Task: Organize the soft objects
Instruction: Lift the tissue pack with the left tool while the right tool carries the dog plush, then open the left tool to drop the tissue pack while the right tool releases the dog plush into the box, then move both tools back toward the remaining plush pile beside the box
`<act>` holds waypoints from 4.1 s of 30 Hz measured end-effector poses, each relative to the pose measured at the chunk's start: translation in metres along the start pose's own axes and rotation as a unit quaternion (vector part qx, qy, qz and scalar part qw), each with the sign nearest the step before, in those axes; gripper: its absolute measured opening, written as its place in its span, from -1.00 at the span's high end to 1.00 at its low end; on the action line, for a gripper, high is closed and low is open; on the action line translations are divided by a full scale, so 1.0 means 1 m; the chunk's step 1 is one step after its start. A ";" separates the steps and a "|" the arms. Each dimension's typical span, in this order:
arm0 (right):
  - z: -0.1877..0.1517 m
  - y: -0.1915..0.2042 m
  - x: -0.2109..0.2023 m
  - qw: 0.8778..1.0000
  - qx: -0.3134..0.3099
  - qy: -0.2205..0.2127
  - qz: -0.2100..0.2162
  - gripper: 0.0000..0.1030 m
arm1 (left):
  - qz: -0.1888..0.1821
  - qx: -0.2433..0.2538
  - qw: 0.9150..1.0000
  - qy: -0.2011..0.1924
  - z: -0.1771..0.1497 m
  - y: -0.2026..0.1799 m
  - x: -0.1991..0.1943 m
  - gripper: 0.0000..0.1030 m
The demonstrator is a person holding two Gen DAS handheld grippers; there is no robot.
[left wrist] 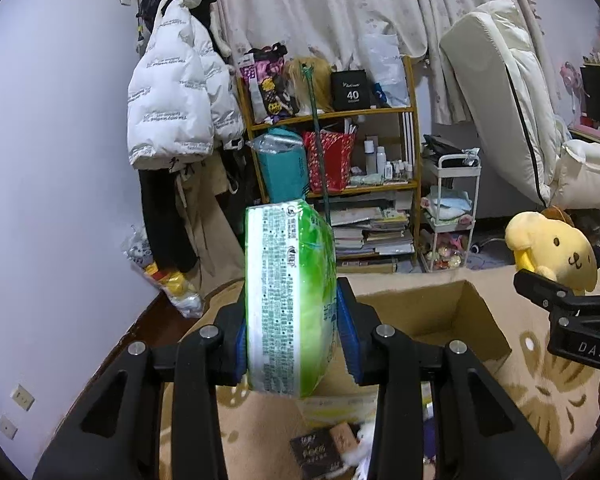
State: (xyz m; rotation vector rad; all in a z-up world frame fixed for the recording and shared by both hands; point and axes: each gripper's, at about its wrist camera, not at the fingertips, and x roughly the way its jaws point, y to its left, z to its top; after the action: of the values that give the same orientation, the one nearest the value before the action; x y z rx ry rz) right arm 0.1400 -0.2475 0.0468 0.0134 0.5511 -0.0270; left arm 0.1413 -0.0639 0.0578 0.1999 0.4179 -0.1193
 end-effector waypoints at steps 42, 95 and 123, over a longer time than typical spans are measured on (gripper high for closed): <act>-0.048 0.004 0.075 0.996 -0.017 0.047 0.069 -0.67 | -0.053 0.032 0.990 0.124 -0.069 -0.031 0.109 0.26; -0.059 0.017 -0.055 0.999 -0.021 0.019 0.041 -1.00 | -0.001 -0.005 0.993 0.116 -0.080 0.009 -0.053 -0.93; -0.103 0.017 -0.052 0.998 0.004 0.049 0.026 -1.00 | 0.004 0.009 0.989 0.150 -0.126 -0.011 -0.061 -0.93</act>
State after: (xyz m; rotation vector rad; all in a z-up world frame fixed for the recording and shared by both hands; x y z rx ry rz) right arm 0.0420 -0.2276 -0.0134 0.0378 0.6482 0.0227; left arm 0.0352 -0.0426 -0.0312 0.2376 0.7158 -0.0853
